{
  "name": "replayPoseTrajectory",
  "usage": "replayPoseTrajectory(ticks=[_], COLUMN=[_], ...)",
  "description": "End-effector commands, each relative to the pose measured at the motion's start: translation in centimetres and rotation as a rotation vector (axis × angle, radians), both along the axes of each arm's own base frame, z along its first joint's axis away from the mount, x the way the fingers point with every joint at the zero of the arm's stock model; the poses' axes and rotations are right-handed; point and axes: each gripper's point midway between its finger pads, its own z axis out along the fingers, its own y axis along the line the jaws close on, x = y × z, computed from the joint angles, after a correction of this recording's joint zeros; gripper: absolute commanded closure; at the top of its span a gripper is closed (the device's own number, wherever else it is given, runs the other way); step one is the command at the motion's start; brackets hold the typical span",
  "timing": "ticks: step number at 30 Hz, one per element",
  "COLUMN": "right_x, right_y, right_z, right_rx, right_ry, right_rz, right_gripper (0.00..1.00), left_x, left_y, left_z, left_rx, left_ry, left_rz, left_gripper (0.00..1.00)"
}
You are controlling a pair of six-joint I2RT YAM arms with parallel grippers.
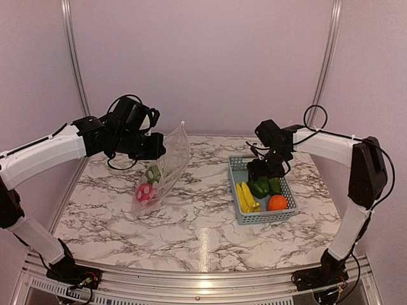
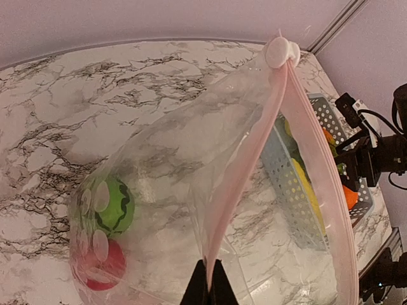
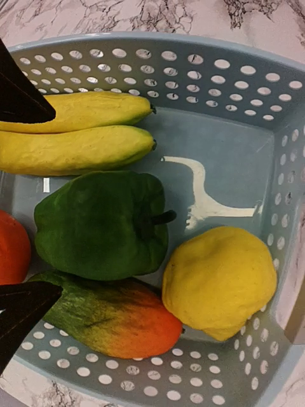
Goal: Place the food in the zip-top bag and seal the zipper
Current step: Pick up the fake vegetable from the bin.
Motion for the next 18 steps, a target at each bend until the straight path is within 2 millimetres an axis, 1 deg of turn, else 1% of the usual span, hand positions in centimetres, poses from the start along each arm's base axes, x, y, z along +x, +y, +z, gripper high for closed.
replayPoseTrajectory(ticks=[1,5,8,12,15,18], right_x=[2.8,3.7,3.8,3.3,3.0,2.8], right_y=[-0.2,-0.5,-0.7,-0.9,-0.7,-0.5], right_z=[1.1,-0.1,-1.3,-2.6,-3.0,-2.3], right_rx=[-0.048,-0.058,-0.067,-0.065,-0.049,-0.029], right_ry=[-0.059,-0.028,0.001,0.033,0.038,0.03], right_rz=[0.012,0.006,0.001,-0.008,-0.012,-0.014], right_gripper=[0.17,0.16,0.15,0.16,0.23,0.35], left_x=[-0.7,-0.7,-0.7,-0.7,-0.7,-0.7], left_y=[0.7,0.7,0.7,0.5,0.4,0.4], left_z=[0.3,0.7,0.6,0.3,0.2,0.2], left_rx=[-0.005,-0.013,-0.013,-0.017,-0.026,-0.028], left_ry=[0.005,0.0,0.001,0.012,0.015,0.018], left_rz=[-0.003,-0.004,-0.002,-0.007,-0.005,-0.004], left_gripper=[1.0,1.0,1.0,1.0,1.0,1.0])
